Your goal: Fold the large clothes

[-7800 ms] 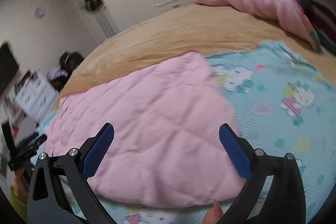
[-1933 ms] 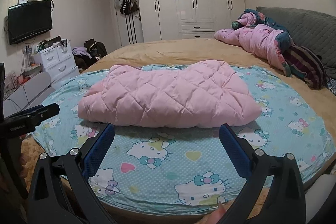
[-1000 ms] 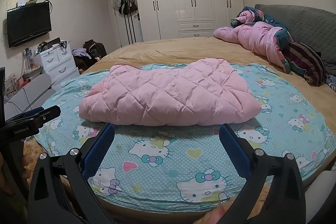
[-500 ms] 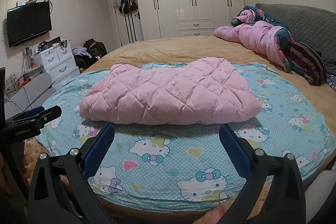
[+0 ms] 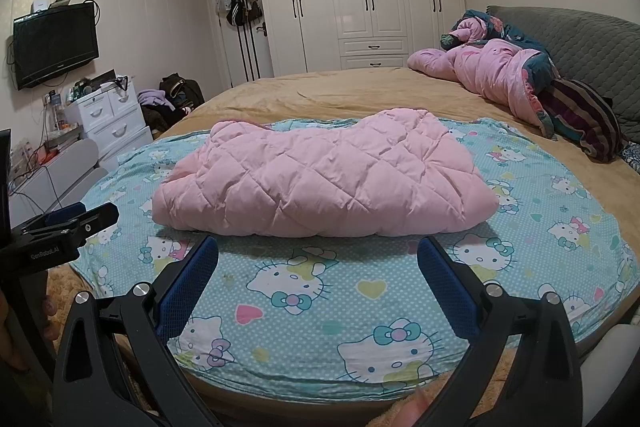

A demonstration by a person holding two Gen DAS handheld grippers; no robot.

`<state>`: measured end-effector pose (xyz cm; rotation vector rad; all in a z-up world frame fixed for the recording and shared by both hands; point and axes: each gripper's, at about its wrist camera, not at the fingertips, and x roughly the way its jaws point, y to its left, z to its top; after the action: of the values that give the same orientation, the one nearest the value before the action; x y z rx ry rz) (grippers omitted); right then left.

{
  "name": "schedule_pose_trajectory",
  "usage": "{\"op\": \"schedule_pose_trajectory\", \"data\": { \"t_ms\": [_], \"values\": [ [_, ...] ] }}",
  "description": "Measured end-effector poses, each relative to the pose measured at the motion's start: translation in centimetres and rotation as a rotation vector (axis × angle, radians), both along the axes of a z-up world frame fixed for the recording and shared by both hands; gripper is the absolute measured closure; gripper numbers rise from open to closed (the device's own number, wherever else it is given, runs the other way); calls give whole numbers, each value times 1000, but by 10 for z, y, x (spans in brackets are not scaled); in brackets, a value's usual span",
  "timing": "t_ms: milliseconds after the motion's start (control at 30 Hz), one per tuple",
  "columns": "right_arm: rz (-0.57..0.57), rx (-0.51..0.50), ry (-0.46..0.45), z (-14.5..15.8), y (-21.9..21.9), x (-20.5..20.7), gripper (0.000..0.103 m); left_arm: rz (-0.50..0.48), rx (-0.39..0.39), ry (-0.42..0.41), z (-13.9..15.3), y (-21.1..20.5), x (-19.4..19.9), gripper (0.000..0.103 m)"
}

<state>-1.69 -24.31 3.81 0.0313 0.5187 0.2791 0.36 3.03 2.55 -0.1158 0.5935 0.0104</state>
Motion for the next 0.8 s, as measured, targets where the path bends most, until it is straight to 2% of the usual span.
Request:
{"op": "schedule_pose_trajectory", "data": {
  "t_ms": [800],
  "values": [
    [0,1,1,0,-1,0,4,3,0,-1,0,5,-1,9]
  ]
}}
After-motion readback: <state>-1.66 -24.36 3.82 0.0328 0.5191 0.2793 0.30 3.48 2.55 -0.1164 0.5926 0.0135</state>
